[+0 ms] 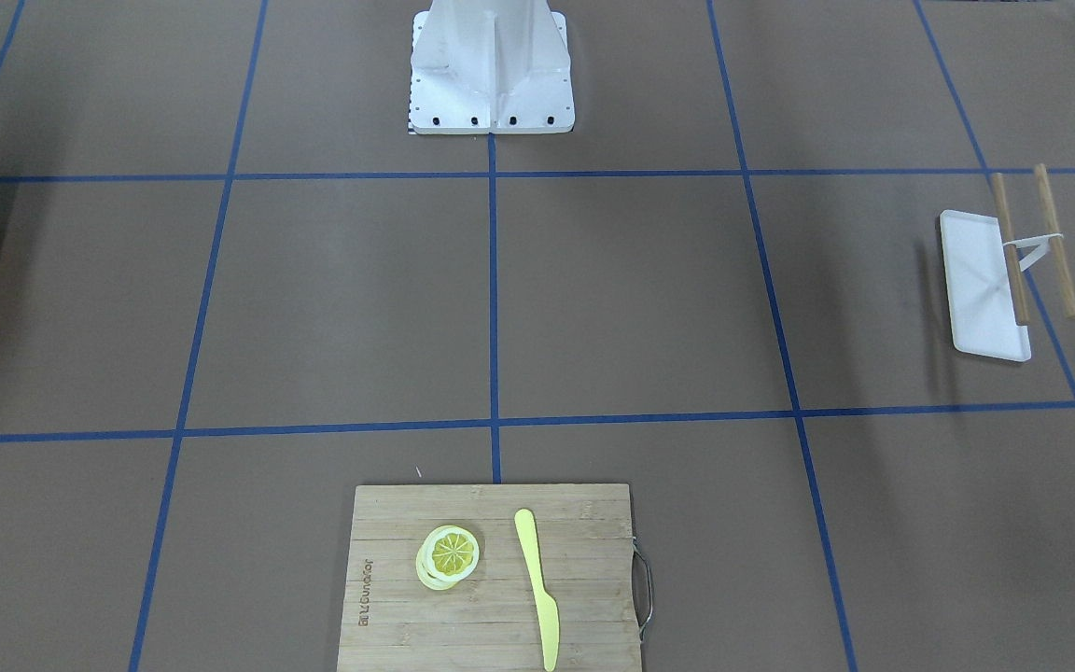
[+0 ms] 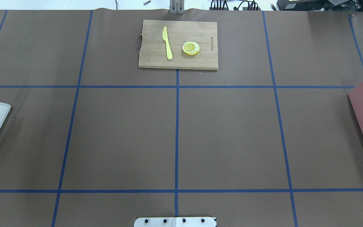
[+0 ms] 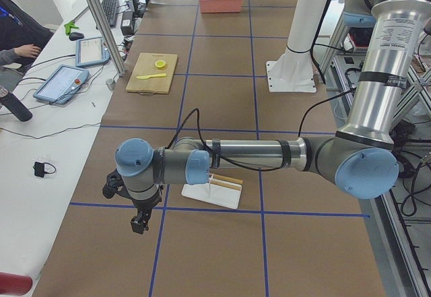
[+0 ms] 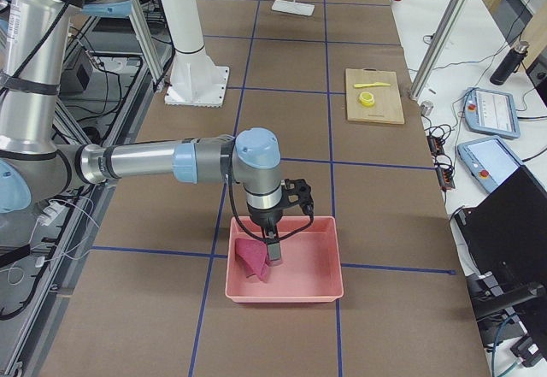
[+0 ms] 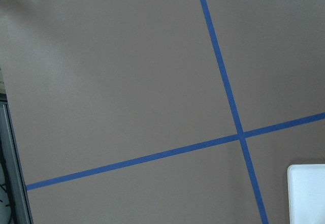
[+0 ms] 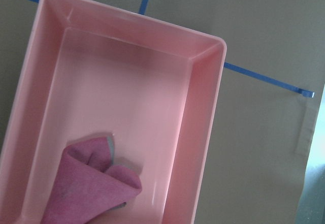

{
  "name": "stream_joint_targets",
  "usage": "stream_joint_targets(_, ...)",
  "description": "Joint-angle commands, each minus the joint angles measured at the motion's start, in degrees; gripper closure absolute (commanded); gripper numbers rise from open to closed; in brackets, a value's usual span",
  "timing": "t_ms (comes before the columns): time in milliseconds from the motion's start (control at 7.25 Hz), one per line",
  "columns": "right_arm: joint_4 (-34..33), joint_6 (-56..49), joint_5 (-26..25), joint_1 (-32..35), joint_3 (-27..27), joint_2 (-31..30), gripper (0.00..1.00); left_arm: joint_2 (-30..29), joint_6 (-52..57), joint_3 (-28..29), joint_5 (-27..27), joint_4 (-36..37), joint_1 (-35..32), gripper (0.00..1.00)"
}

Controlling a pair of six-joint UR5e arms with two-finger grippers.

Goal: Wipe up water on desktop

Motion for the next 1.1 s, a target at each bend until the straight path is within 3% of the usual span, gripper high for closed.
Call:
stream_joint_targets(0, -4.49, 0.75, 1.66, -0.01, -10.78, 13.24, 0.0, 1.38, -0.33, 0.55, -0.07, 0.33, 0.0, 0.02)
stream_joint_targets(138, -4.17, 0.93, 6.2, 0.07, -15.45, 16.35, 0.0, 1.12, -0.68, -0.14, 0.1, 0.59, 0.0, 0.02)
stream_joint_targets(276, -3.73, 0.75, 14.68, 0.07, -18.98, 16.73, 0.0, 1.2, -0.95, -0.06, 0.1, 2.07, 0.09, 0.02)
stream_joint_targets(414, -2.6, 0.67, 11.98, -0.19, -22.67, 16.56, 0.0, 2.68, -0.78, 0.12, -0.07, 1.83, 0.09, 0.02)
stream_joint_targets(690, 8.79, 1.45, 6.79, -4.38, -23.14, 11.83, 0.0, 4.02, -0.78, -0.49, -0.16, 1.21, 0.09, 0.02)
stream_joint_targets(966, 9.45, 8.65, 7.73, -6.25, -22.8, 11.81, 0.0, 4.02, -0.78, -0.49, -0.16, 1.3, 0.09, 0.02)
